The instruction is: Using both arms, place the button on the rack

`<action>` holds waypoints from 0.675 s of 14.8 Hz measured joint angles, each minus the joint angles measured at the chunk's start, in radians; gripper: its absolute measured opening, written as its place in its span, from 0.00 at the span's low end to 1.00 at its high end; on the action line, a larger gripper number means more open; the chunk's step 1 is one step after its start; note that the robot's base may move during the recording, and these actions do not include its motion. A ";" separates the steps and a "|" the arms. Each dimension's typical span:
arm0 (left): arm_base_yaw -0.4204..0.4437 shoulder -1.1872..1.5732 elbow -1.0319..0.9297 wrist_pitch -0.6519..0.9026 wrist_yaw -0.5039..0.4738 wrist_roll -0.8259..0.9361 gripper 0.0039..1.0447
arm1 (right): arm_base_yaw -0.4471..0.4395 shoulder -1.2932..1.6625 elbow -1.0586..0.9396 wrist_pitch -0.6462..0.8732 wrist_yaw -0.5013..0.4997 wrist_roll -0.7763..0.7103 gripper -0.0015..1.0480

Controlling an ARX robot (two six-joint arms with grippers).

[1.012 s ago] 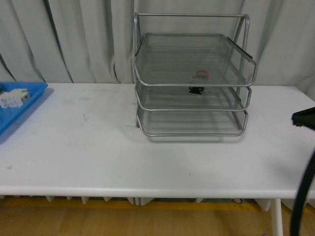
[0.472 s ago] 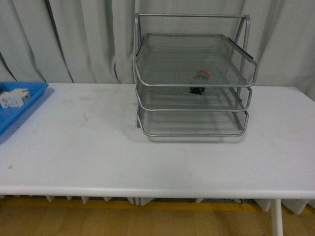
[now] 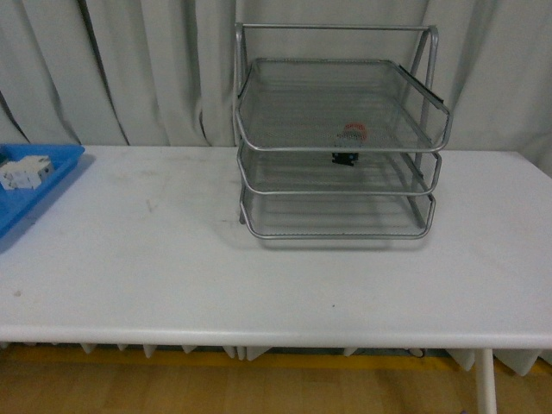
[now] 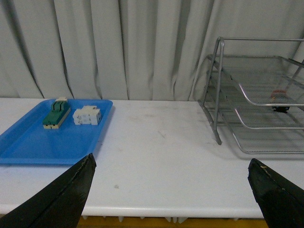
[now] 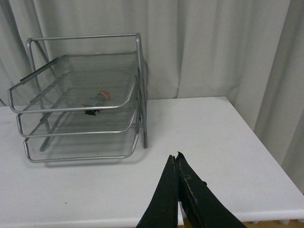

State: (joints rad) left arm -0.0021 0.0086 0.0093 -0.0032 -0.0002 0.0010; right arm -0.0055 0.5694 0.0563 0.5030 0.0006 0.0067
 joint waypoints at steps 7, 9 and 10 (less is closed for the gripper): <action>0.000 0.000 0.000 0.000 0.000 0.000 0.94 | 0.000 -0.163 -0.046 -0.093 0.000 0.000 0.02; 0.000 0.000 0.000 0.000 0.000 0.000 0.94 | 0.000 -0.227 -0.046 -0.159 0.000 0.000 0.02; 0.000 0.000 0.000 0.000 0.000 0.000 0.94 | 0.000 -0.239 -0.046 -0.172 0.000 0.000 0.02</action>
State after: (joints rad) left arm -0.0017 0.0086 0.0093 -0.0029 -0.0002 0.0010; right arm -0.0055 0.3305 0.0105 0.3309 0.0006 0.0063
